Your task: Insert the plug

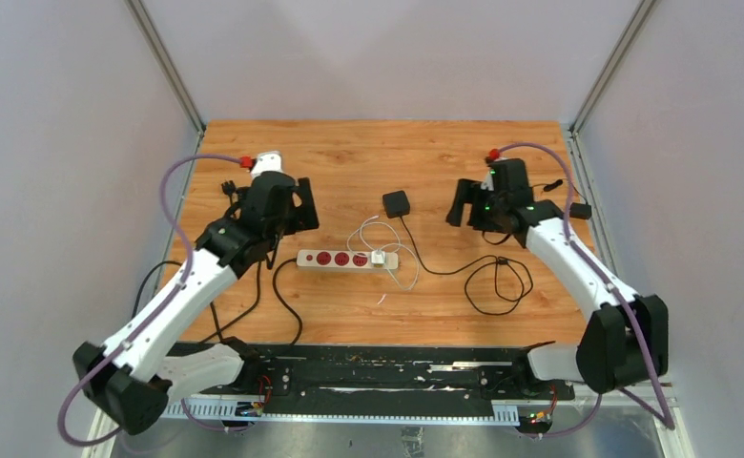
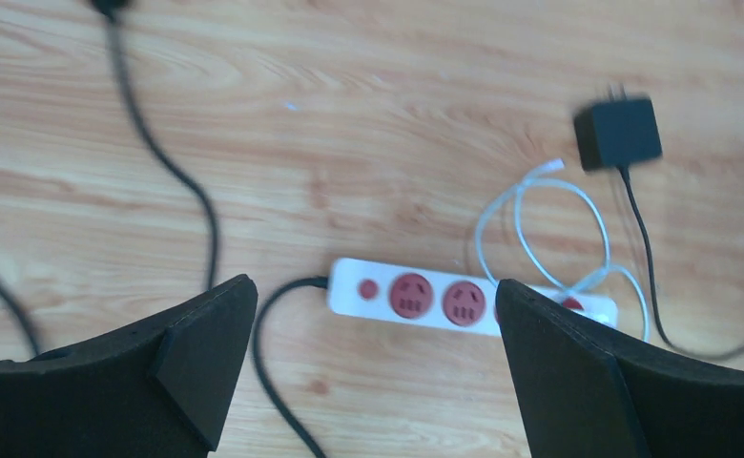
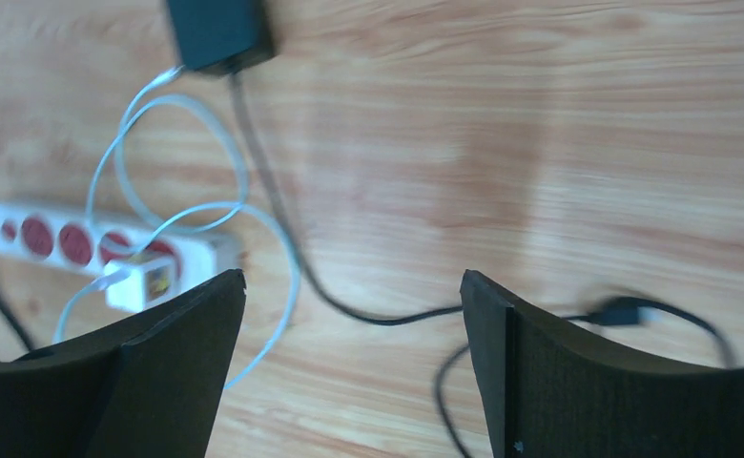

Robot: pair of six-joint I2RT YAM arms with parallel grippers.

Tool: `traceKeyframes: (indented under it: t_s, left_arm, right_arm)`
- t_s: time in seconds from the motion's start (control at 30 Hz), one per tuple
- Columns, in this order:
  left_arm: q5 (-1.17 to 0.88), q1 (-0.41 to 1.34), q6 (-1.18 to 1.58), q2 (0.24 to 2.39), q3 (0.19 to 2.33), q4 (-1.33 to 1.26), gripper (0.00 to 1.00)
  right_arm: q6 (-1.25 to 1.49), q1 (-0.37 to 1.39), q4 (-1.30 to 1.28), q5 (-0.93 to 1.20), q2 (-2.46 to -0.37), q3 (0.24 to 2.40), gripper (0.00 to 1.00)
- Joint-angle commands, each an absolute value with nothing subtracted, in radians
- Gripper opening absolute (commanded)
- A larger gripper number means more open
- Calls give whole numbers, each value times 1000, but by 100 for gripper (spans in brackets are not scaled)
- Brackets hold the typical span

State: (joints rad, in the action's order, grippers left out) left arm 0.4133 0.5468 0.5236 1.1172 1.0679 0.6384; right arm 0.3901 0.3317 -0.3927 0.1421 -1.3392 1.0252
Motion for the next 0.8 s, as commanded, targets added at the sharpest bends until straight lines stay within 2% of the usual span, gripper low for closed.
traceKeyframes:
  t_s: [0.0, 0.1, 0.27, 0.4, 0.6, 0.77]
  left_arm:
    - [735, 537, 546, 963, 1082, 740, 100]
    - [852, 537, 615, 871, 1038, 738, 100]
    - [922, 536, 660, 784, 916, 656, 100]
    - [920, 537, 630, 783, 850, 576, 100]
    - [878, 535, 610, 801, 823, 500, 100]
    - [829, 533, 592, 828, 814, 453, 100]
  right_arm:
    - [334, 151, -465, 3, -1225, 975, 92]
    - [296, 44, -461, -132, -1195, 976, 100]
    - [270, -130, -437, -288, -1270, 1047, 100]
    - [259, -251, -425, -290, -1435, 1174, 100]
    - [56, -281, -457, -439, -1755, 1426, 100]
    - [30, -300, -486, -385, -1910, 1572, 99]
